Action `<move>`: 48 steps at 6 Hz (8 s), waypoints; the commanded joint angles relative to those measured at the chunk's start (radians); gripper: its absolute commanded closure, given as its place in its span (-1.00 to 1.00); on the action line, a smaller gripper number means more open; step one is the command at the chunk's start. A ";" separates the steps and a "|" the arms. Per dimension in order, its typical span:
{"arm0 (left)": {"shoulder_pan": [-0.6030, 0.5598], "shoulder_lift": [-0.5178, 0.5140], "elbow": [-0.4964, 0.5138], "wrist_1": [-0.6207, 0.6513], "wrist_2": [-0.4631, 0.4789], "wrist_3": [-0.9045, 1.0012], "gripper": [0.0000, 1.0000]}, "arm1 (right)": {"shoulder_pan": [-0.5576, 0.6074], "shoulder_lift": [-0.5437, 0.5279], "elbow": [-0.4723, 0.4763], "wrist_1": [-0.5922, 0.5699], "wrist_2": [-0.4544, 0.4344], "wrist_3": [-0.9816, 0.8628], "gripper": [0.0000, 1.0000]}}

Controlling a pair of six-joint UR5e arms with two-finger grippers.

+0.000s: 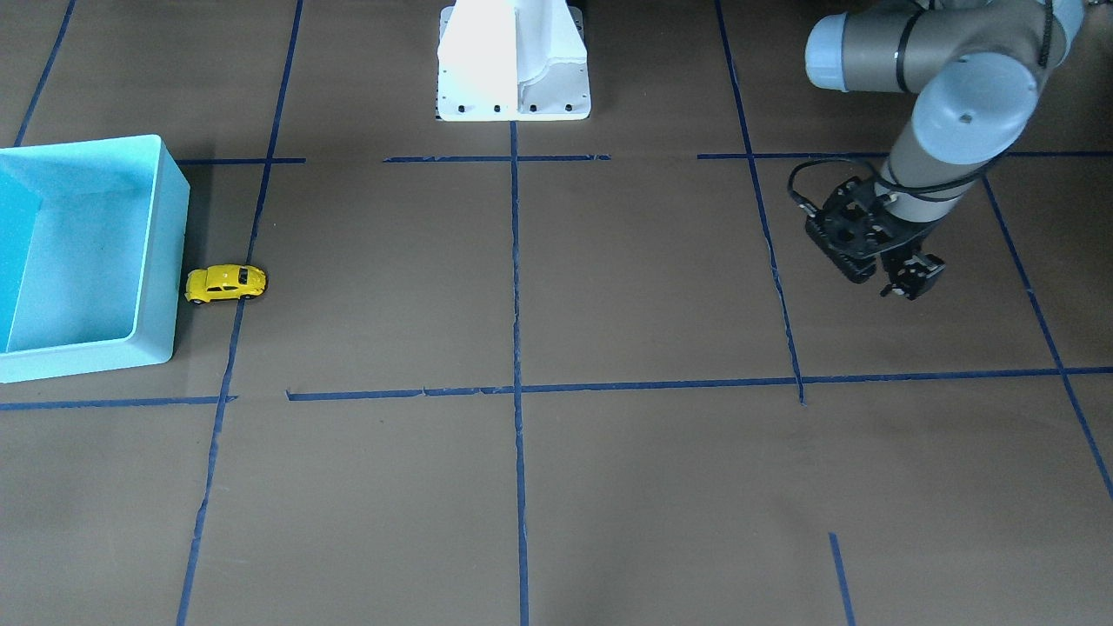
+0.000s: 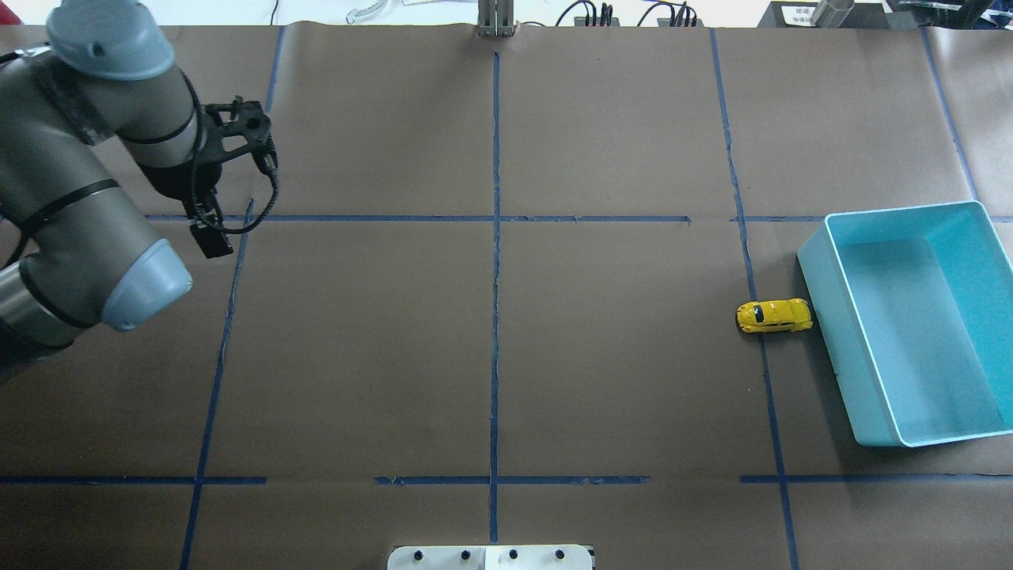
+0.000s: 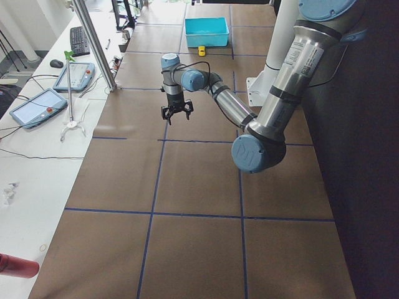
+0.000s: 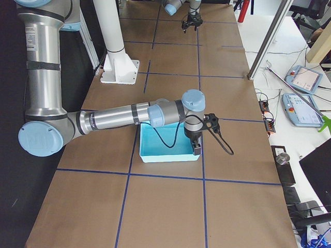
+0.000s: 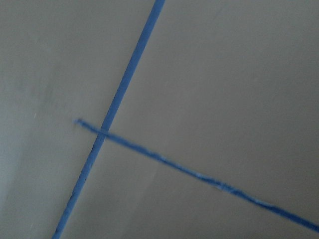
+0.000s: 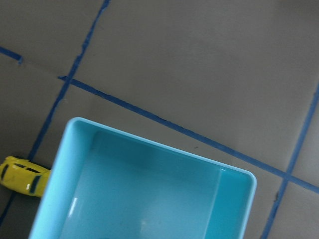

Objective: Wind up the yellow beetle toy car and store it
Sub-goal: 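Lower the right gripper over the car beside the bin, then close the right gripper on the yellow car, then lift the car and carry it over the blue bin with the right gripper, then lower the car into the bin and open the right gripper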

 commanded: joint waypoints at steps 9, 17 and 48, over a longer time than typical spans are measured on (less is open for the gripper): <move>-0.532 0.229 0.255 -0.155 -0.270 -0.315 -1.00 | -0.548 0.083 0.011 0.051 -0.313 -0.508 -1.00; -0.588 0.378 0.257 -0.426 -0.274 -0.446 -1.00 | -0.611 0.055 -0.145 0.295 -0.316 -0.536 -1.00; -0.582 0.374 0.267 -0.426 -0.274 -0.448 -1.00 | -0.100 -0.147 -0.120 0.206 -0.054 -0.814 -1.00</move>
